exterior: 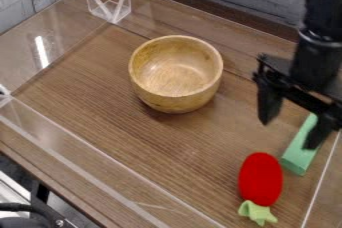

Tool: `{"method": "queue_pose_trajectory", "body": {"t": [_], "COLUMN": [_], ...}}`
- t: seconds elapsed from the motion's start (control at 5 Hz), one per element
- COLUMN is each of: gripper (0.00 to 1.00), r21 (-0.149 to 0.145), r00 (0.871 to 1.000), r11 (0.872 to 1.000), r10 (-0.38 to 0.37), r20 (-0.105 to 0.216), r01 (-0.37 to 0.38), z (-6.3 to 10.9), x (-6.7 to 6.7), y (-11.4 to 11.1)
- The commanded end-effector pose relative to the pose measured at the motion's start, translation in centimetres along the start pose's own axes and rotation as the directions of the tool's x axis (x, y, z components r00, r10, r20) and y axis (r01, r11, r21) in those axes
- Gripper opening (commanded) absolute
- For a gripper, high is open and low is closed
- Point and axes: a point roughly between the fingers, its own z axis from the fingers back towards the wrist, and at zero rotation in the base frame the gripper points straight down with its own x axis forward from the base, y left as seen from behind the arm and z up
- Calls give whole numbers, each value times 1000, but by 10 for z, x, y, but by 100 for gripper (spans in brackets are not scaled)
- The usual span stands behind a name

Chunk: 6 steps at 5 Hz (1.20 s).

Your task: Put the green object in the brown bowl

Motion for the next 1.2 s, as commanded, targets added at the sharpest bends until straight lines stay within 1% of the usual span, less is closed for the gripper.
{"method": "queue_pose_trajectory", "body": {"t": [0.0,0.2,0.4,0.6,1.0], "gripper": [100,100,100,100,100], "r21": [-17,-13,-9,-12,-24], "r00": [997,993,989,984,973], "r11": [1000,1000,999,999,998], "r10": [19,28,37,47,60], "r20": [78,118,145,171,222], "r01": [-17,-27,-37,-46,-56], "z": [3,-3,-8,-10,-7], "x": [5,9,10,11,14], "y": [-8,-12,-14,-14,-11]}}
